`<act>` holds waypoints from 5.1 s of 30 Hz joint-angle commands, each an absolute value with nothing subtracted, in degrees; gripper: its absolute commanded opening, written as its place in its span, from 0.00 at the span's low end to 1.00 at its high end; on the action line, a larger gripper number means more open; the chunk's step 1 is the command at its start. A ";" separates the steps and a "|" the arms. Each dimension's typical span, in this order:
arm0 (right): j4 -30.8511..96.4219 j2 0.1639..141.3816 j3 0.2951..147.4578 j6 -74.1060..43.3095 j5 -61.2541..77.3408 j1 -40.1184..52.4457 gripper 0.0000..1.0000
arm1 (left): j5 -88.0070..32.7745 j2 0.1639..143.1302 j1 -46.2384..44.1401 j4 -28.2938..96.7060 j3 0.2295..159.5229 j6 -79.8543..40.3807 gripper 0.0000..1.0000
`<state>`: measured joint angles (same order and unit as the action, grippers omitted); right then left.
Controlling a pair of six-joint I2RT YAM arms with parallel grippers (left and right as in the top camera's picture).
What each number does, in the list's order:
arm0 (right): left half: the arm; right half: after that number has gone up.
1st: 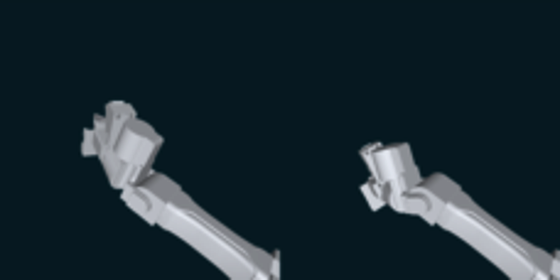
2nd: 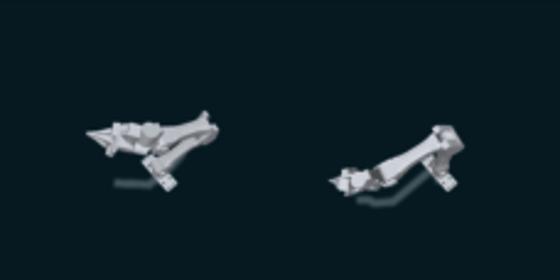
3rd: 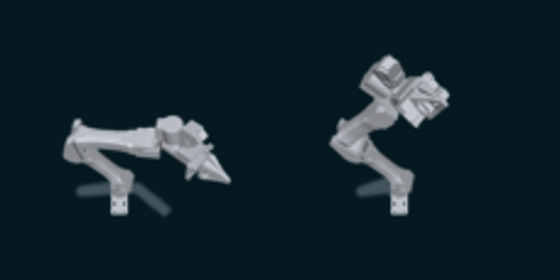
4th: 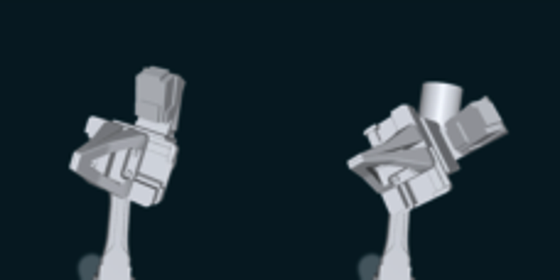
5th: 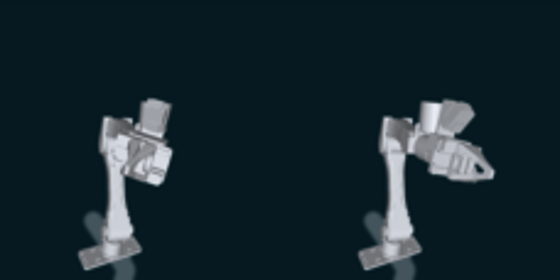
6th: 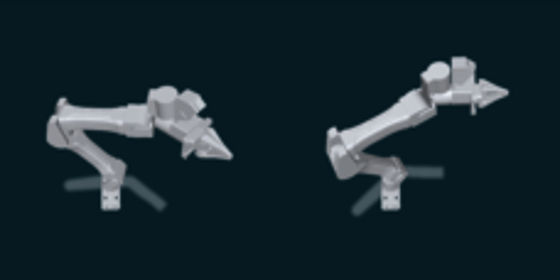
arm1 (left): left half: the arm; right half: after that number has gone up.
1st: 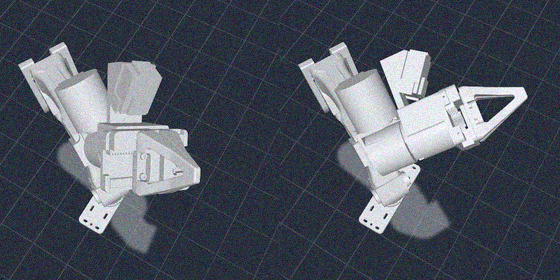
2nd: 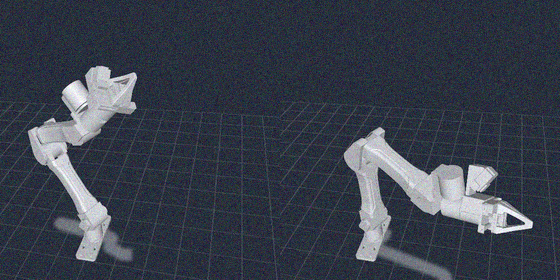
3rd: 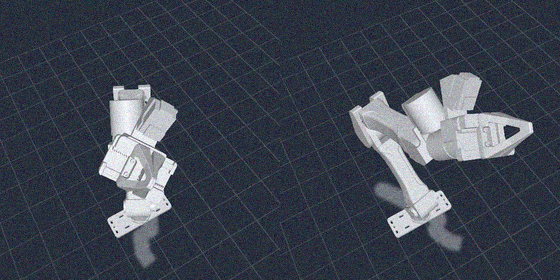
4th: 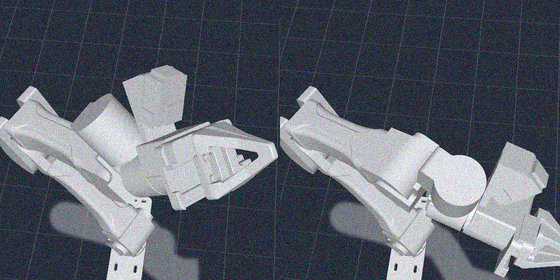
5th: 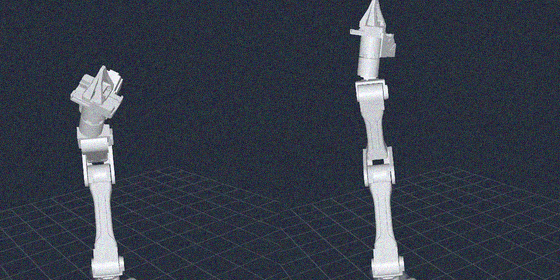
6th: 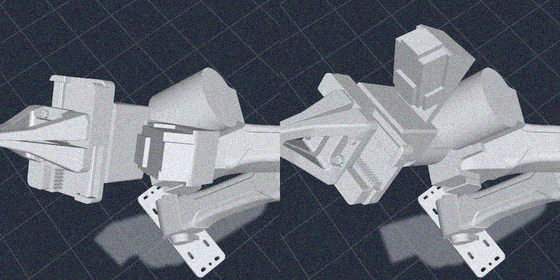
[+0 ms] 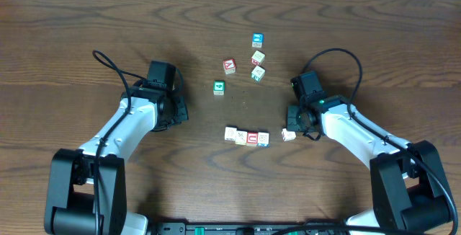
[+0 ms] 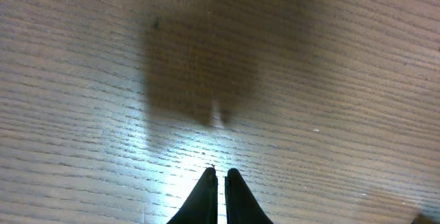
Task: Lift 5 blocks
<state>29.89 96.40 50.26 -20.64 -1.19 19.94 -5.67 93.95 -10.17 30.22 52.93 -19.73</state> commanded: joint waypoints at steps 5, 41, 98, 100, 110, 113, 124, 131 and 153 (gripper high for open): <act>33.17 96.71 50.78 -12.08 3.55 19.59 0.01 | -5.58 93.03 -9.93 30.37 53.49 -20.25 0.07; 36.45 96.71 50.78 -23.83 11.79 27.55 0.01 | -5.65 93.03 -9.98 30.41 53.49 -20.27 0.07; 35.57 96.71 50.78 -34.28 9.91 30.79 0.01 | -18.20 102.56 -23.33 23.49 51.48 -8.21 0.07; 36.01 96.71 50.78 -34.28 9.45 30.79 0.01 | -17.26 102.56 -23.33 24.14 51.48 -8.21 0.07; 38.68 96.68 50.78 -34.61 5.06 30.68 0.01 | -15.77 102.56 -21.34 24.34 51.48 -8.23 0.07; 40.88 96.71 50.78 -35.77 2.28 30.33 0.01 | -15.77 102.54 -19.35 24.34 51.48 -8.49 0.07; 47.22 96.68 50.78 -33.56 5.10 32.40 0.01 | -15.79 101.21 -8.99 24.36 53.54 -10.20 0.07; 44.75 96.68 50.78 -28.99 12.56 34.30 0.01 | -15.75 91.64 -4.27 22.94 54.89 -11.75 0.07; 32.60 96.68 50.78 -32.16 9.04 57.17 0.01 | -16.03 72.12 6.94 29.74 54.89 -14.31 0.08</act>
